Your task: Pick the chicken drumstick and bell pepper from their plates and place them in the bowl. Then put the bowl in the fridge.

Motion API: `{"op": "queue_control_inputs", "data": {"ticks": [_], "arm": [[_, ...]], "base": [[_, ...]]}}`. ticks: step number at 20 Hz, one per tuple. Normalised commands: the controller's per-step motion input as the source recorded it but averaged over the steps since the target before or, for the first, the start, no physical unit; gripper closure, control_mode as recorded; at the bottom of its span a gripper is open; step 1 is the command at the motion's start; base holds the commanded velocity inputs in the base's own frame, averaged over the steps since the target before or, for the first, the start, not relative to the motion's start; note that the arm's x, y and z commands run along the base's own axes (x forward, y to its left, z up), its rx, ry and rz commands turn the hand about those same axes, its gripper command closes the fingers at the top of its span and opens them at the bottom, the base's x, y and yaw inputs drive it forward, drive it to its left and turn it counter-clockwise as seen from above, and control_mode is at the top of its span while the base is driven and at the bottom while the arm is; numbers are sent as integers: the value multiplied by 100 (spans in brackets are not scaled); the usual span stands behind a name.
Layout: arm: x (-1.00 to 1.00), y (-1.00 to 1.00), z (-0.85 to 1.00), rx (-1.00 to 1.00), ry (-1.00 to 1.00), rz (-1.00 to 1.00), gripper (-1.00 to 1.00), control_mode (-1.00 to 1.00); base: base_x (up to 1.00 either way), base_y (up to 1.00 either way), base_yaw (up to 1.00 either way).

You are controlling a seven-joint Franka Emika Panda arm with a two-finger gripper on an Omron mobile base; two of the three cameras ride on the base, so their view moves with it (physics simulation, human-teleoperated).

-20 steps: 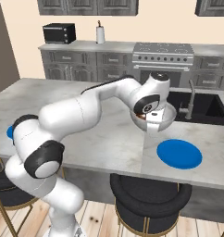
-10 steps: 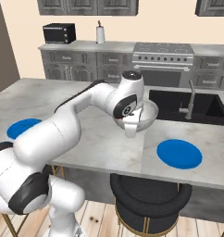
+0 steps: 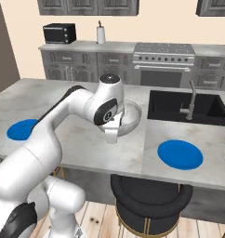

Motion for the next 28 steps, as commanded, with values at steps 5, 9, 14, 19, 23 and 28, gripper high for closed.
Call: {"op": "queue_control_inputs", "data": {"ticks": [5, 9, 14, 19, 23, 28], "arm": [[-47, 50, 7, 0, 0, 0, 100, -100], [-38, 56, 1, 0, 0, -4, 100, -100], [-31, 50, 1, 3, 0, -17, 100, -100], [-36, 46, 0, 9, -1, -24, 100, -100], [-23, 36, 0, 15, 0, -14, 100, -100], [-19, 36, 0, 13, 0, 0, 100, -100]], "base": [[0, 0, 0], [0, 0, 0], [0, 0, 0], [0, 0, 0], [0, 0, 0], [0, 0, 0]]}}
